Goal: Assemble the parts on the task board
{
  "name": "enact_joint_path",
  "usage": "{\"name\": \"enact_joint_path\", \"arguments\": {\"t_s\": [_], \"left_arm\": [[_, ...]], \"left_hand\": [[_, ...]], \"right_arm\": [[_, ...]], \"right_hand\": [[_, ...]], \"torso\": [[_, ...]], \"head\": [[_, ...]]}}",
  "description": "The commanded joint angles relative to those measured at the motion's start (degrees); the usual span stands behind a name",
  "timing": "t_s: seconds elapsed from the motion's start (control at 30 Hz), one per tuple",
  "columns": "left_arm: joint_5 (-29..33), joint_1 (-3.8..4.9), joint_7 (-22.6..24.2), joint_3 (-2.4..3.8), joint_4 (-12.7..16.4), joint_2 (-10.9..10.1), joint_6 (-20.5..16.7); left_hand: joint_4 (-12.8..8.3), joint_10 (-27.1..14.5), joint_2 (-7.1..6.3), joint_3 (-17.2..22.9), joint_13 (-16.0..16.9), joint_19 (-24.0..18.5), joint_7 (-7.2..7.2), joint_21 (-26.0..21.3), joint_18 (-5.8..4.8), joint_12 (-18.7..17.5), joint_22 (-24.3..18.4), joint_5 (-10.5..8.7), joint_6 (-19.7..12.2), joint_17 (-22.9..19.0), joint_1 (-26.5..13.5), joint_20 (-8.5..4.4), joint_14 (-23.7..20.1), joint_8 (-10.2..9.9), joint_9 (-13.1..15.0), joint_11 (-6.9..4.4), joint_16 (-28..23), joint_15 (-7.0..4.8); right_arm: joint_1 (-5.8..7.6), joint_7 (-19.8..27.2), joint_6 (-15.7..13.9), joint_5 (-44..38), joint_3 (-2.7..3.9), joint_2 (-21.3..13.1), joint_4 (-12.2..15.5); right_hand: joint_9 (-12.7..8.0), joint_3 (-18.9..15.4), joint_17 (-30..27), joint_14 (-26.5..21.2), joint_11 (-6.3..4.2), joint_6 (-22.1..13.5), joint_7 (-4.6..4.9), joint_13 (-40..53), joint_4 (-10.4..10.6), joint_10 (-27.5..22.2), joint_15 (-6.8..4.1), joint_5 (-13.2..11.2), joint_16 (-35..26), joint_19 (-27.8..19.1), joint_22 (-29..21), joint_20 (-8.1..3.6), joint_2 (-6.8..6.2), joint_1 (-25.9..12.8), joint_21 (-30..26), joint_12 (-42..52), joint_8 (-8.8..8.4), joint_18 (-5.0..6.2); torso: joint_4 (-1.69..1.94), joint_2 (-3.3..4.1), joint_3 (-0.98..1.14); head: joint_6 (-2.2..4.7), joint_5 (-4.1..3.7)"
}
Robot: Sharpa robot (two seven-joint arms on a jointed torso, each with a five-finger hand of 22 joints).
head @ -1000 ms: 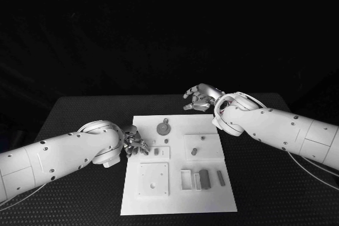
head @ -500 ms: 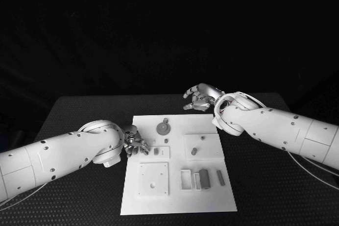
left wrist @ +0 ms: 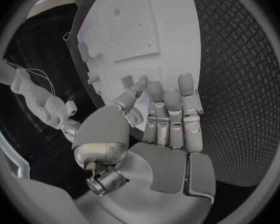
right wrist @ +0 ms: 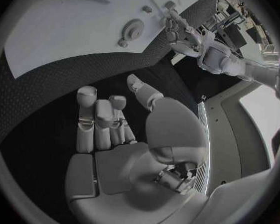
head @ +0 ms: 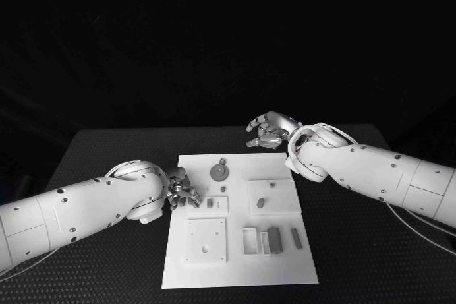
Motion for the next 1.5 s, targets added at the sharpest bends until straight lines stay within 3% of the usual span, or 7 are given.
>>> {"name": "enact_joint_path", "arguments": {"t_s": [0.03,1.03,1.3,1.43,1.5], "left_arm": [[-2.30,-0.45,-0.57,-0.35,-0.07,0.27,2.22],[-7.69,-0.46,-1.39,-0.34,0.52,0.38,2.15],[-6.35,-0.46,-1.32,-0.35,0.62,0.40,1.49],[-4.86,-0.46,-0.95,-0.35,0.57,0.45,0.70],[-4.75,-0.46,-0.88,-0.36,0.58,0.45,0.65]], "left_hand": [[-2.12,0.23,2.87,2.53,0.01,0.37,-0.01,0.19,-0.70,0.31,1.28,0.39,0.30,0.08,3.54,-0.21,0.45,0.34,0.11,-0.21,0.05,-0.15],[-2.06,0.57,2.46,2.63,0.04,0.63,-0.13,0.53,-0.65,0.44,1.31,1.28,0.48,0.19,4.14,-0.24,0.80,0.62,0.31,-0.34,0.22,-0.18],[-1.91,0.75,2.31,2.55,0.02,0.78,-0.18,0.69,-0.64,0.47,1.28,1.96,0.59,0.21,4.04,-0.24,0.99,0.73,0.38,-0.39,0.24,-0.20],[-0.85,1.01,1.38,2.21,-0.03,0.94,-0.35,0.82,-0.64,0.41,1.18,5.65,1.13,0.21,2.25,-0.25,1.26,1.15,0.60,-0.50,0.09,-0.20],[-0.17,1.16,0.80,1.87,-0.05,1.02,-0.53,0.85,-0.60,0.39,1.17,6.19,1.58,0.22,1.19,-0.27,1.41,1.58,1.00,-0.65,0.06,-0.21]], "right_arm": [[-0.02,0.26,0.51,-0.10,0.01,0.02,0.05],[-0.57,0.37,0.40,-0.06,0.01,0.27,-0.23],[-0.57,0.35,0.37,-0.06,0.01,0.23,-0.18],[-0.57,0.34,0.37,-0.06,0.01,0.23,-0.14],[-0.57,0.34,0.38,-0.06,0.01,0.24,-0.14]], "right_hand": [[-0.09,0.01,-0.07,-0.42,0.14,-0.12,0.45,-0.05,0.28,-0.41,0.11,0.20,0.10,0.09,1.08,-0.35,-0.14,-0.65,-0.33,0.20,0.33,3.63],[-0.12,-0.01,-0.08,-0.42,0.14,-0.15,0.45,-0.11,0.41,-0.43,0.11,0.20,0.11,0.10,1.08,-0.34,-0.17,-0.79,-0.33,0.25,0.33,3.63],[-0.13,-0.01,-0.08,-0.42,0.14,-0.16,0.45,-0.12,0.43,-0.43,0.11,0.20,0.11,0.10,1.08,-0.35,-0.18,-0.80,-0.34,0.26,0.33,3.63],[-0.13,0.00,-0.09,-0.42,0.14,-0.16,0.45,-0.13,0.43,-0.43,0.11,0.20,0.11,0.10,1.08,-0.35,-0.19,-0.79,-0.34,0.26,0.34,3.63],[-0.13,0.00,-0.09,-0.42,0.14,-0.16,0.45,-0.13,0.43,-0.44,0.11,0.21,0.11,0.10,1.08,-0.35,-0.19,-0.79,-0.34,0.26,0.34,3.63]], "torso": [[0.02,-0.02,0.02],[0.06,-0.03,-0.05],[0.09,-0.03,-0.04],[0.13,-0.05,-0.02],[0.12,-0.04,-0.03]], "head": [[-0.12,-0.08],[-0.30,0.01],[-0.25,0.08],[-0.22,0.08],[-0.23,0.11]]}}
